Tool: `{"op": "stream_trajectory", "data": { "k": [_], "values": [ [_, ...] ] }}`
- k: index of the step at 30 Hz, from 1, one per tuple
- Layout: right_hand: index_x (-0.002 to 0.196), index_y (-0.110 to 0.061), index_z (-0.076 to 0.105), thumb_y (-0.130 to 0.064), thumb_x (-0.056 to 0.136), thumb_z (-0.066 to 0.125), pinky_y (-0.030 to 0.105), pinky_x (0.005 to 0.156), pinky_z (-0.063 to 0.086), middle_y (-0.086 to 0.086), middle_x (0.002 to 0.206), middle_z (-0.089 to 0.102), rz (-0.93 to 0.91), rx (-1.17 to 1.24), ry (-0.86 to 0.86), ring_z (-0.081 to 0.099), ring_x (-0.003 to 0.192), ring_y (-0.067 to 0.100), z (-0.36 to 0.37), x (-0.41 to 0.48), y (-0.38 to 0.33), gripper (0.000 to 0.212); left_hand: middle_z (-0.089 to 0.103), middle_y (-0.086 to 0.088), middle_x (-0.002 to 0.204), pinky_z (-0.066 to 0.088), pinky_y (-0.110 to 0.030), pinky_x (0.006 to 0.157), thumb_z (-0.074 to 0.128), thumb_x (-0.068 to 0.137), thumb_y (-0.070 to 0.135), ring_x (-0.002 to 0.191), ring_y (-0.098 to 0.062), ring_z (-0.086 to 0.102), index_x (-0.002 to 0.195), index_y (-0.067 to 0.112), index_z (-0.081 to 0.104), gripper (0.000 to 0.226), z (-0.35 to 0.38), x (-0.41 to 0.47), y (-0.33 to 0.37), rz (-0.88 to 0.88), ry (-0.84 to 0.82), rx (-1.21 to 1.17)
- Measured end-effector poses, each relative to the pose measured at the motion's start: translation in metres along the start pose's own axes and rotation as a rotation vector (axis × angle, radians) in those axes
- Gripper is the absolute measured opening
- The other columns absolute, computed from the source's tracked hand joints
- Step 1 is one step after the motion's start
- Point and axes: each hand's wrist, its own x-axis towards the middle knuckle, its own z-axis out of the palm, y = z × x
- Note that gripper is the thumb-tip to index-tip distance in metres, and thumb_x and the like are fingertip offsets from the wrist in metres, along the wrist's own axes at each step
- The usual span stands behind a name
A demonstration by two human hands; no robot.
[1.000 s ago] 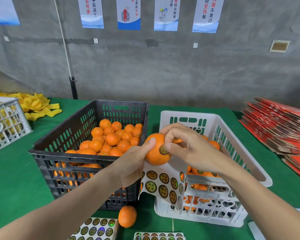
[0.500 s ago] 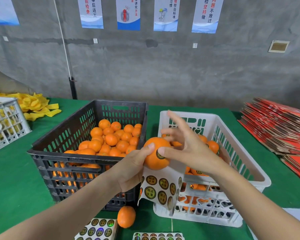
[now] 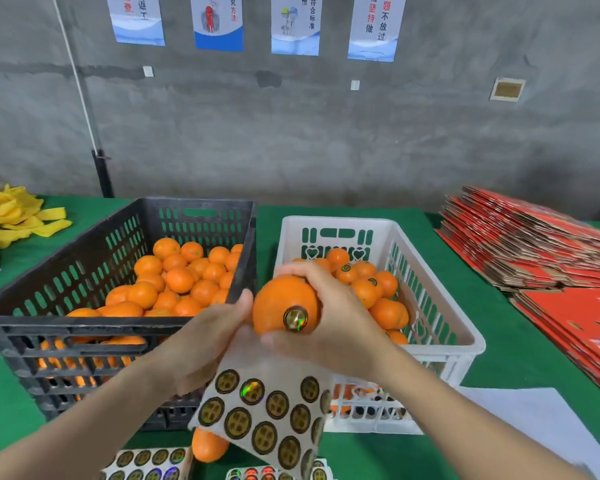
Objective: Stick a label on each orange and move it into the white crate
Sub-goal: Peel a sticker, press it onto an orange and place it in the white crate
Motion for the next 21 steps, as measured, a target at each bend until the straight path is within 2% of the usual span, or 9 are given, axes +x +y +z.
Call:
{"op": "stream_trajectory", "data": {
  "k": [2,4,6,7,9,12,16,19,21],
  "values": [
    [0.116,-0.040,0.046,-0.038,0.066,0.081,0.016,0.082,0.044,-0.015,0.117,0.046,0.110,-0.001,0.101,0.048,0.103,0.000,-0.023,0.017,0.024,0.061,0.068,-0.015,0.110,0.059,-0.042,0.074,0.079,0.073,0.029,0.087,-0.029,0.071,0.101,0.027,0.074,0.029,-0.004,0.005,0.002,0.009,0.146,0.124],
    [0.116,-0.031,0.051,-0.028,0.069,0.080,0.019,0.081,0.044,-0.004,0.117,0.047,0.258,-0.101,0.103,0.049,0.103,0.009,-0.054,0.036,0.058,0.055,0.062,0.003,0.123,0.058,-0.041,0.077,0.079,0.067,0.012,0.098,-0.023,0.068,0.126,0.040,0.057,0.068,-0.005,0.009,0.009,0.064,0.221,0.276],
    [0.112,-0.018,0.056,-0.021,0.069,0.079,0.018,0.068,0.046,0.005,0.111,0.056,0.433,-0.264,-0.009,0.055,0.092,0.013,-0.083,0.048,0.099,0.048,0.053,0.012,0.134,0.051,-0.046,0.093,0.090,0.054,0.013,0.114,-0.023,0.060,0.141,0.040,0.040,0.104,-0.004,0.015,0.017,0.085,0.268,0.372],
    [0.109,-0.013,0.057,-0.020,0.068,0.079,0.020,0.064,0.048,0.008,0.109,0.060,0.512,-0.364,-0.110,0.056,0.086,0.013,-0.093,0.051,0.119,0.047,0.054,0.006,0.135,0.048,-0.052,0.096,0.091,0.051,0.014,0.115,-0.028,0.059,0.139,0.039,0.045,0.102,-0.003,0.018,0.020,0.084,0.269,0.361],
    [0.102,-0.015,0.060,-0.023,0.064,0.080,0.025,0.069,0.051,0.006,0.108,0.062,0.645,-0.538,-0.358,0.056,0.086,0.015,-0.099,0.052,0.156,0.044,0.067,-0.013,0.118,0.051,-0.058,0.089,0.081,0.052,0.014,0.101,-0.038,0.065,0.121,0.027,0.063,0.072,-0.001,0.024,0.025,0.052,0.215,0.221],
    [0.087,-0.024,0.065,-0.028,0.060,0.084,0.030,0.077,0.053,0.004,0.114,0.065,0.745,-0.639,-0.602,0.060,0.092,0.017,-0.093,0.048,0.192,0.034,0.071,-0.023,0.098,0.059,-0.048,0.066,0.070,0.064,0.009,0.083,-0.040,0.070,0.108,0.006,0.065,0.045,-0.005,0.032,0.023,-0.040,0.181,0.018],
    [0.115,-0.019,0.061,-0.028,0.062,0.083,0.043,0.102,0.041,0.002,0.127,0.056,0.754,-0.728,-0.665,0.047,0.122,0.023,-0.078,0.037,0.221,0.059,0.070,-0.025,0.100,0.058,-0.042,0.061,0.072,0.064,0.013,0.084,-0.041,0.070,0.103,0.007,0.070,0.039,-0.005,0.037,0.020,-0.122,0.144,-0.083],
    [0.122,-0.018,0.058,-0.025,0.066,0.082,0.041,0.103,0.040,0.004,0.124,0.060,0.713,-0.814,-0.651,0.053,0.118,0.025,-0.072,0.032,0.226,0.061,0.067,-0.026,0.111,0.059,-0.045,0.069,0.095,0.041,0.027,0.094,-0.043,0.068,0.106,0.009,0.072,0.072,0.000,0.037,0.023,-0.164,0.084,-0.085],
    [0.112,-0.015,0.062,-0.028,0.074,0.077,0.036,0.092,0.047,0.005,0.113,0.065,0.593,-0.894,-0.443,0.059,0.105,0.024,-0.077,0.035,0.203,0.043,0.066,-0.025,0.116,0.058,-0.046,0.072,0.097,0.036,0.030,0.098,-0.042,0.067,0.109,0.009,0.071,0.080,0.001,0.036,0.024,-0.180,0.060,-0.129]
  ]
}}
